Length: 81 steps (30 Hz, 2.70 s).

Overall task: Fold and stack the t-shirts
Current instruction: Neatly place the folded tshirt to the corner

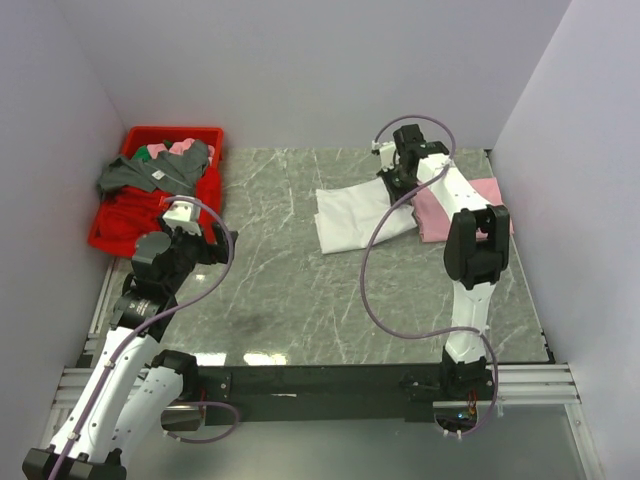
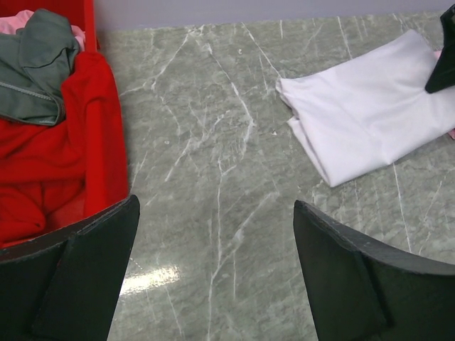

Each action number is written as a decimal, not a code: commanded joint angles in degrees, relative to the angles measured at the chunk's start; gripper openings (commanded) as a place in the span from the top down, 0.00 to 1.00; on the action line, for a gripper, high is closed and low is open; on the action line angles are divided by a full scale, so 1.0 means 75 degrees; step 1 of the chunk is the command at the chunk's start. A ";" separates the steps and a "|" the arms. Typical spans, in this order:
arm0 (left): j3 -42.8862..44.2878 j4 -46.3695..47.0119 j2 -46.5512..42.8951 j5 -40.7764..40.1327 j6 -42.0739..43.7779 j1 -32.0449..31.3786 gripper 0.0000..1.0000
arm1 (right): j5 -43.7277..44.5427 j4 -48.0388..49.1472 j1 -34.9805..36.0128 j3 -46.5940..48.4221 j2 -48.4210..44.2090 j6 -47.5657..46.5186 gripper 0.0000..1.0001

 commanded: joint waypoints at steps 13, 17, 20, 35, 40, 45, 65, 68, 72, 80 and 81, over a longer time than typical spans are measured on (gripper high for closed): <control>-0.0013 0.0301 -0.0201 0.0394 0.0112 0.0001 0.04 | 0.2731 -0.0102 -0.0591 0.0612 -0.1267 -0.1537 1.00; -0.0013 0.0301 -0.0201 0.0453 0.0112 0.0001 0.04 | 0.2884 -0.0067 -0.0720 0.0554 -0.1396 -0.1737 1.00; -0.0013 0.0313 -0.0201 0.0488 0.0112 0.0001 0.04 | 0.2978 0.0003 -0.0837 0.0519 -0.1478 -0.1878 1.00; -0.0036 0.0313 -0.0166 0.0546 0.0124 0.0001 0.03 | 0.2954 0.0026 -0.1036 0.0601 -0.1982 -0.2124 1.00; -0.0036 0.0313 -0.0142 0.0546 0.0136 0.0001 0.02 | 0.3095 0.0155 -0.1060 0.0437 -0.2228 -0.2218 1.00; -0.0036 0.0325 -0.0154 0.0547 0.0124 0.0001 0.02 | 0.3107 0.0144 -0.1142 0.0507 -0.2275 -0.2253 1.00; -0.0036 0.0313 -0.0177 0.0570 0.0159 0.0001 0.01 | 0.2978 -0.0055 -0.1306 0.0905 -0.2428 -0.2464 1.00; -0.0048 0.0324 -0.0166 0.0582 0.0171 0.0001 0.01 | 0.2873 -0.0102 -0.1318 0.0964 -0.2439 -0.2464 1.00; -0.0036 0.0313 -0.0166 0.0593 0.0183 0.0001 0.01 | 0.2743 -0.0173 -0.1318 0.0999 -0.2521 -0.2440 1.00; -0.0048 0.0324 -0.0154 0.0582 0.0183 0.0001 0.01 | 0.2896 -0.0173 -0.1329 0.1046 -0.2557 -0.2558 1.00; -0.0060 0.0336 -0.0154 0.0582 0.0183 0.0001 0.01 | 0.2896 -0.0184 -0.1341 0.1058 -0.2557 -0.2558 1.00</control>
